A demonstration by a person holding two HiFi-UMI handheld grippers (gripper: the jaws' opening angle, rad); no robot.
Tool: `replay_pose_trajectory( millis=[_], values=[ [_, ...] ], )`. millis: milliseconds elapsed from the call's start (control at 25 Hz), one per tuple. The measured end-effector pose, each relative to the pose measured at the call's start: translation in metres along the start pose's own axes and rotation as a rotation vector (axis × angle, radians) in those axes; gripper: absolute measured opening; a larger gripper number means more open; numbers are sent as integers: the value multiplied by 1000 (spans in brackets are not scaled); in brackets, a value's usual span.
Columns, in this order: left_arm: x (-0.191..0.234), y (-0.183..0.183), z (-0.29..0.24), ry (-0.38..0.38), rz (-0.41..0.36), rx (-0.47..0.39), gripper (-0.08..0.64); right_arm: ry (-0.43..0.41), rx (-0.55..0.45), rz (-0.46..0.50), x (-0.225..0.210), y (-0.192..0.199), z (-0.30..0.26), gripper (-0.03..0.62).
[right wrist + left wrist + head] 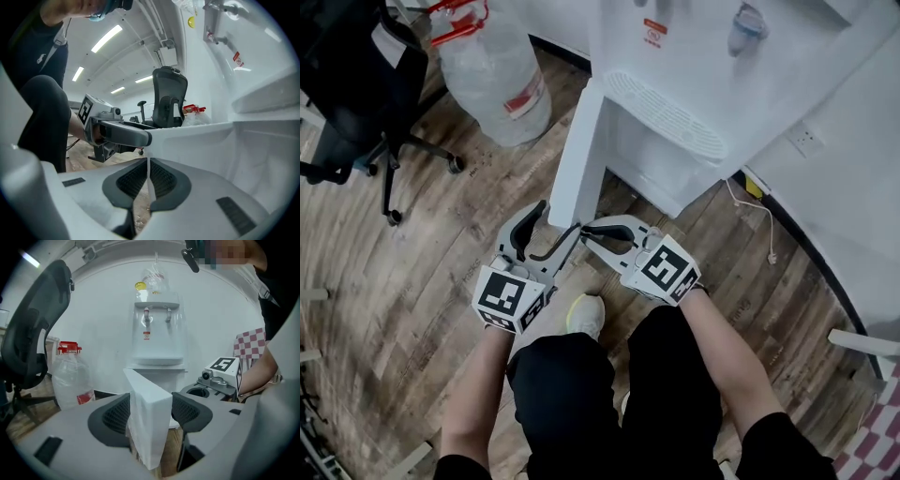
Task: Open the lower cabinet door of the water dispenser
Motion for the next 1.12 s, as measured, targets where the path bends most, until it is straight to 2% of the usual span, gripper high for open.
replay_pose_trajectory(
  millis=[240, 560, 920, 1120],
  values=[
    [27, 12, 19, -82, 42, 7, 284, 38, -57, -47, -18, -1, 0, 35],
    [70, 20, 38, -221, 5, 50, 275, 131, -97, -82, -37, 0, 20, 35],
    [115, 26, 37, -279, -34, 98, 273, 224, -122, -104, -50, 1, 54, 35],
    [142, 31, 30, -311, -20, 118, 268, 280, -149, -133, -54, 5, 77, 35]
  ],
)
Point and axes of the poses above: the fingertips, and each gripper's own axes: z backward along the fingers, x to its left, y out of its underside, the point moved 10 cm from there along z, backward along the fingers, and after that the axes turned 10 degrees about -z, right-handed, at the moved point
